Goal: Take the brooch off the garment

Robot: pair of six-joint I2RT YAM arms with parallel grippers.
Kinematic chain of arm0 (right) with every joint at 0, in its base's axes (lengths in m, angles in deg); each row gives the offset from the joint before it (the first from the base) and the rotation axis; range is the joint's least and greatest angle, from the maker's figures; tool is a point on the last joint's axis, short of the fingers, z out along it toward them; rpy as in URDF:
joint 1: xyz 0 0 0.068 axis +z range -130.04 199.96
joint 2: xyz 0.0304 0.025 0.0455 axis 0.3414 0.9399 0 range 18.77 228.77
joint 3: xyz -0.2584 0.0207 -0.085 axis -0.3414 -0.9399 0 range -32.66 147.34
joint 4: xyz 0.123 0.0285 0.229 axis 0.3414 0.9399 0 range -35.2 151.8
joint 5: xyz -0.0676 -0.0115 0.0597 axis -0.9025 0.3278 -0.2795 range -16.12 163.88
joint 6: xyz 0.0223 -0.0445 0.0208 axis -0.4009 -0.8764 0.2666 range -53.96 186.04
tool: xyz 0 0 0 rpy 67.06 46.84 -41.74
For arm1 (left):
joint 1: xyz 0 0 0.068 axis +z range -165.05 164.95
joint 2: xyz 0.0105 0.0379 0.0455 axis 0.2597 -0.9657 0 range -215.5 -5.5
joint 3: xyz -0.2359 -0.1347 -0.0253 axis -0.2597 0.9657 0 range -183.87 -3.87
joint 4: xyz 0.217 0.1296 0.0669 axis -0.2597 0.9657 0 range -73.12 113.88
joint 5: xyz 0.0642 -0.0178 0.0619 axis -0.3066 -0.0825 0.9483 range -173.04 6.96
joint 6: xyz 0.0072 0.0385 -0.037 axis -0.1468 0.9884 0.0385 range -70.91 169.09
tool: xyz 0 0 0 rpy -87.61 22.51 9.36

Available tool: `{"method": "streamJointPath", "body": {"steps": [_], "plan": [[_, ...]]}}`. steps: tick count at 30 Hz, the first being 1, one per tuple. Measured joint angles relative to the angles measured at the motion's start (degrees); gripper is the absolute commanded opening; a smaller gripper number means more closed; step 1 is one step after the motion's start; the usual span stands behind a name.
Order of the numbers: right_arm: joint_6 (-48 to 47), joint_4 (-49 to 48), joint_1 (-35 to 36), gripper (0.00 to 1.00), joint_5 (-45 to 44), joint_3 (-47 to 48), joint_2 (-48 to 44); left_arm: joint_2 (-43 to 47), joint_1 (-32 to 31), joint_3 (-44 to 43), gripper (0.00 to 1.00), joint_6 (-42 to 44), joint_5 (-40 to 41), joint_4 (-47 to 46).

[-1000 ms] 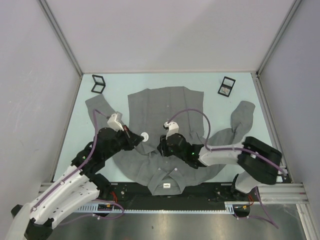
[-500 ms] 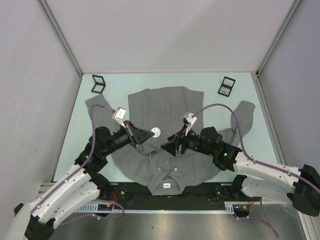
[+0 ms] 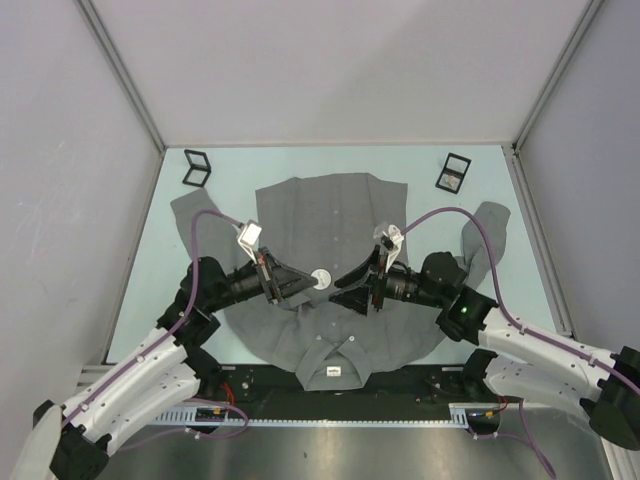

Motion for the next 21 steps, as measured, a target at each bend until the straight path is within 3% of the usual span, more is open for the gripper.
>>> {"method": "streamJointPath", "body": {"steps": [6,21], "plan": [[0.79,-1.31,0.7,0.44,-0.68,-0.42,0.68,-0.13,0.0,1.55,0.0,-1.22,-1.66,-2.08],[1.01,-3.34,4.15,0.32,-7.67,-0.46,2.01,-0.66,0.02,2.45,0.0,-4.46,-2.34,-4.07]]}}
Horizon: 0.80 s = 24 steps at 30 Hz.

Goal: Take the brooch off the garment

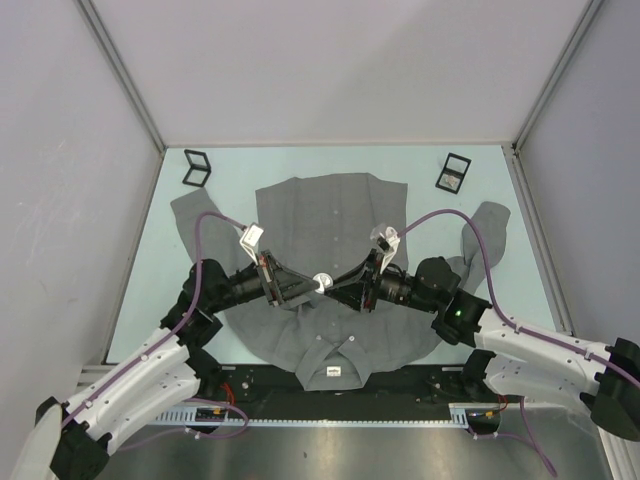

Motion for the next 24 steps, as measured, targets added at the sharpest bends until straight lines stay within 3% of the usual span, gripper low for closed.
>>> {"method": "streamJointPath", "body": {"steps": [13,24], "plan": [[0.55,-1.7,0.07,0.31,-2.32,-0.02,0.87,-0.94,0.0,0.02,0.0,-0.09,-0.79,-0.07],[1.18,-2.64,-0.07,0.24,-2.36,-0.02,1.6,-1.01,0.0,0.02,0.0,-0.02,-0.87,0.0]]}}
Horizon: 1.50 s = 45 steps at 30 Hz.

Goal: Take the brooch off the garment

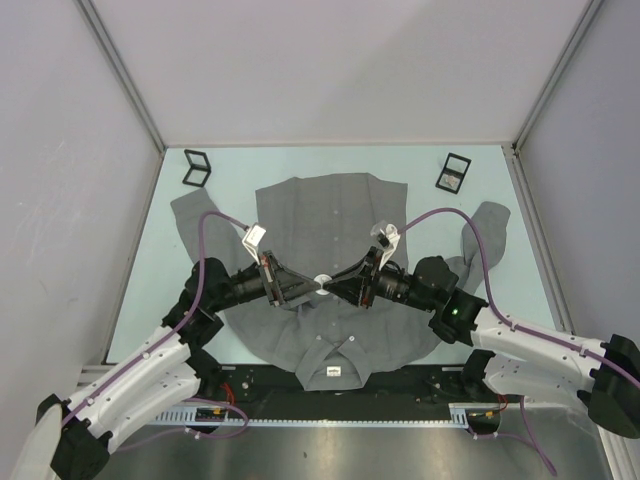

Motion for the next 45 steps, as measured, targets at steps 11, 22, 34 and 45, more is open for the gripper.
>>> {"method": "streamJointPath", "body": {"steps": [11,22,34,45], "plan": [[0.76,-0.37,-0.63,0.23,1.09,0.0,1.03,-0.11,0.11,-0.02,0.0,0.92,0.0,0.94],[1.49,-0.7,-1.01,0.25,1.9,0.0,2.34,-0.09,0.28,-0.15,0.0,2.14,0.0,2.64],[1.84,-0.92,-0.9,0.25,2.62,0.02,3.23,-0.07,0.33,-1.22,0.0,3.26,-0.37,4.42],[3.23,-1.51,-0.83,0.27,2.91,0.0,3.34,0.11,0.33,-2.16,0.0,5.92,-0.5,6.19]]}}
